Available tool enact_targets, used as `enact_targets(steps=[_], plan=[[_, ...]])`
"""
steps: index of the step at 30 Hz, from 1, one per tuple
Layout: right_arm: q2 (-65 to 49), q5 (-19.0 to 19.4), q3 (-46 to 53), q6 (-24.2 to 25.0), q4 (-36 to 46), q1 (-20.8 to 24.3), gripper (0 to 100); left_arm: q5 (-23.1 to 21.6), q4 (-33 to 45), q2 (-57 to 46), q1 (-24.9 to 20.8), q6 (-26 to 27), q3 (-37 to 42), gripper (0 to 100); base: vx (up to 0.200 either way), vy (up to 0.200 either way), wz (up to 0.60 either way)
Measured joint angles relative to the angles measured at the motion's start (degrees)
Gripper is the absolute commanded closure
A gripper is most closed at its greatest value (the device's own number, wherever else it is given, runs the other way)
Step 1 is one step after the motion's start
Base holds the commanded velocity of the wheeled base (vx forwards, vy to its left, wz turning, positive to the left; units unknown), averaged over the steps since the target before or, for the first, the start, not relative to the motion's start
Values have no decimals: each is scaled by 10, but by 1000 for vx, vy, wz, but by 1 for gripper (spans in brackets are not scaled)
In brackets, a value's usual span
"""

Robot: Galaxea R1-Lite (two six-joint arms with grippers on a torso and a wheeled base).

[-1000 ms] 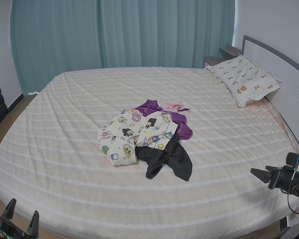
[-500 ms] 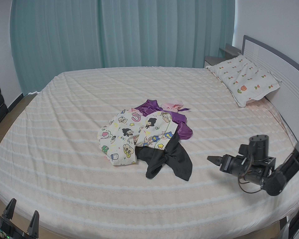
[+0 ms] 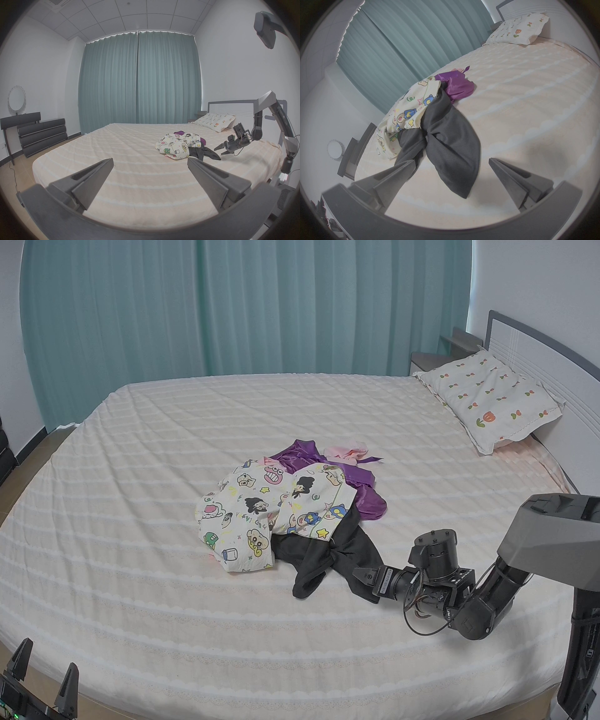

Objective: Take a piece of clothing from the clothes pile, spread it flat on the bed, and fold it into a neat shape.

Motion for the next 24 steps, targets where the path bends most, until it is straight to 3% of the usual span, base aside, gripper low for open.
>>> enact_targets(steps=[10, 11, 24], plan=[[59, -17, -58, -1, 1, 17, 0, 0, 0, 0, 0, 0, 0, 0, 0, 0, 0], [63, -17, -60, -2, 1, 18, 100, 0, 0, 0, 0, 0, 0, 0, 0, 0, 0], [62, -18, -37, 8, -5, 11, 100, 0, 0, 0, 0, 0, 0, 0, 0, 0, 0]])
